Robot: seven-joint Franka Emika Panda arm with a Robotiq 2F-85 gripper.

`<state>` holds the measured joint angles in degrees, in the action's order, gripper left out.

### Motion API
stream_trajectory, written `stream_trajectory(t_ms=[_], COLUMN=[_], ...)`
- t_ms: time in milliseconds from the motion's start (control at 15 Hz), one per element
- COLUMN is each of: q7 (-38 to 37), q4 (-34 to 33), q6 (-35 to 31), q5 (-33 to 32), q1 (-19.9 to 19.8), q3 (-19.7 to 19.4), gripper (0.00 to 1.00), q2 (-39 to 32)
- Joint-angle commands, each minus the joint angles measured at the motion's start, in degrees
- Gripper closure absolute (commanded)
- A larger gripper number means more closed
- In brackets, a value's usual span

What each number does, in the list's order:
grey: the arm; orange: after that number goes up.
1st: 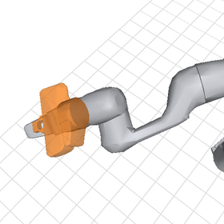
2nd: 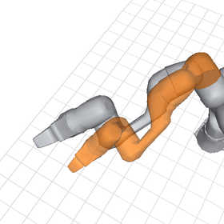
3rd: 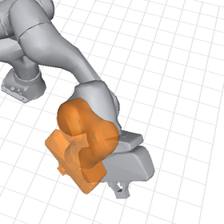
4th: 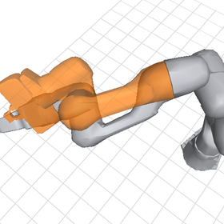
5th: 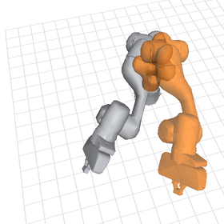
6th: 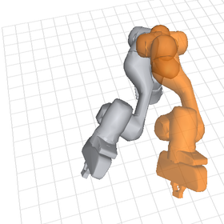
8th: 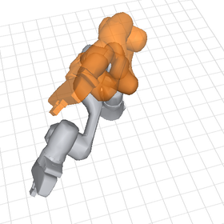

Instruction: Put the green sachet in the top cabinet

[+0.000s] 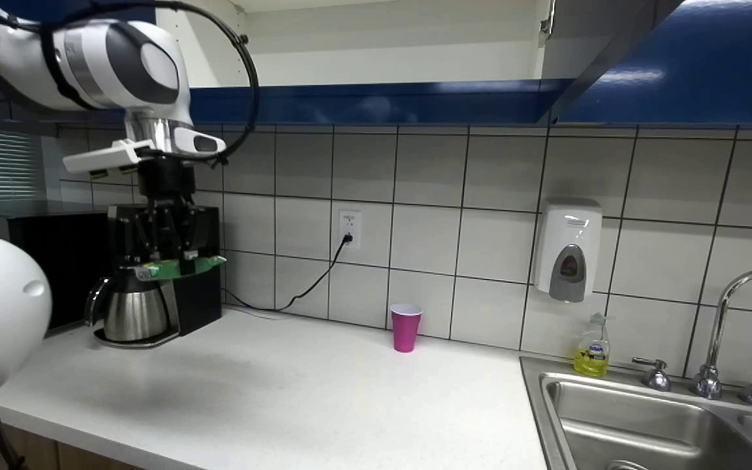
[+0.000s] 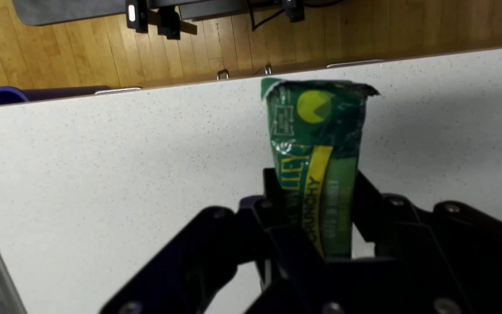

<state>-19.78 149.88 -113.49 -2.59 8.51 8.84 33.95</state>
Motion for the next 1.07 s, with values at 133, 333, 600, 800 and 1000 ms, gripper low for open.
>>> stream_trajectory(t_ms=[133,333,600,800,1000], q7=[-2.3,-2.8,-2.9,-3.0,-3.4], q4=[-8.6,-15.9,-25.6,-31.9,-36.8], q6=[12.0,15.7,17.2,16.8,16.3], q5=[-0.2,-1.2,-3.5,-5.4,-6.9], q1=[-1.6,-2.7,-4.8,-6.9,-8.8], q3=[4.1,5.7,7.0,7.7,8.5], gripper=[0.84,0.84,0.84,0.84,0.84], q2=[11.1,12.4,11.8,10.2,8.4])
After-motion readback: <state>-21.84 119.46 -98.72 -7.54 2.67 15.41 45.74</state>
